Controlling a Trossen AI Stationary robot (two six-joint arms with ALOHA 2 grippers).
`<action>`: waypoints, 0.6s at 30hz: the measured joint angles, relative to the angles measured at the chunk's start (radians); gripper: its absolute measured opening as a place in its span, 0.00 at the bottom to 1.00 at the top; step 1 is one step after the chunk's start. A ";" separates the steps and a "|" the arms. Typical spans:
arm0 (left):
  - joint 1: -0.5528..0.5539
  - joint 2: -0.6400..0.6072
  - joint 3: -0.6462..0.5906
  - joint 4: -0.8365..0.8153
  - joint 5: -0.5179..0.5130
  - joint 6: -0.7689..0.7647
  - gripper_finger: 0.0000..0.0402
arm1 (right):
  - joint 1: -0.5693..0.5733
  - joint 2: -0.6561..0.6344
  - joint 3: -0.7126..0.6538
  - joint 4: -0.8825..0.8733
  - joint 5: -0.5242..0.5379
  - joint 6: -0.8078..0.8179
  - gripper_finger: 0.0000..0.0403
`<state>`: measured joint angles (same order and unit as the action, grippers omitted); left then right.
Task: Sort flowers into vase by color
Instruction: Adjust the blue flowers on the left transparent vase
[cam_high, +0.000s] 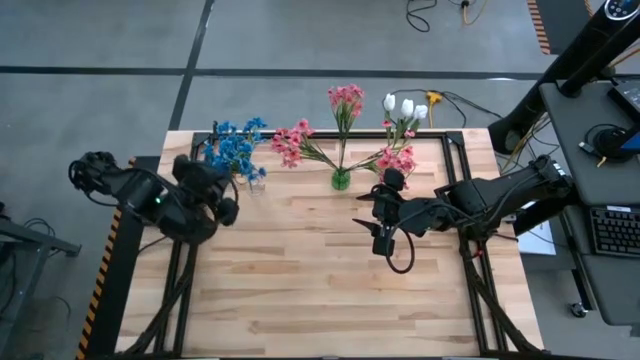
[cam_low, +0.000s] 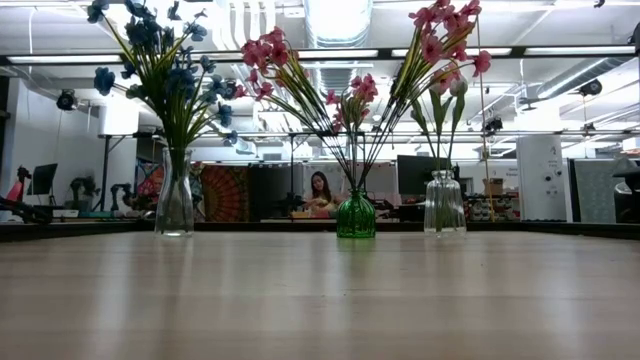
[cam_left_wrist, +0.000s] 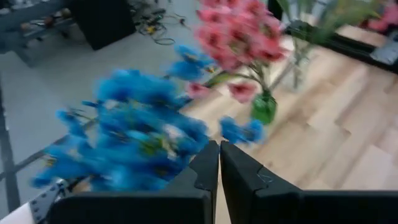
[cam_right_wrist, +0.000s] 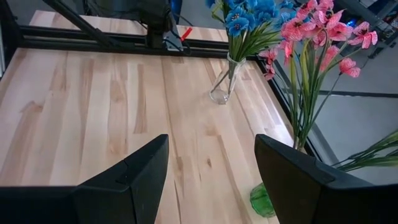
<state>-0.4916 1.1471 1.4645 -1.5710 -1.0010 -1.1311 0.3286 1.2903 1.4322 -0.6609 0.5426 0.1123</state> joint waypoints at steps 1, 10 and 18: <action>0.012 -0.014 -0.001 0.000 -0.008 0.011 0.00 | 0.000 0.000 0.000 0.000 0.000 0.000 0.57; 0.110 -0.087 -0.086 0.000 -0.011 0.039 0.00 | 0.000 0.000 0.000 0.001 0.000 0.000 0.57; 0.113 -0.093 -0.156 0.005 -0.012 -0.006 0.00 | 0.000 0.000 0.000 0.009 0.000 0.000 0.57</action>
<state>-0.3785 1.0538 1.3085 -1.5657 -1.0126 -1.1368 0.3286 1.2903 1.4322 -0.6524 0.5430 0.1125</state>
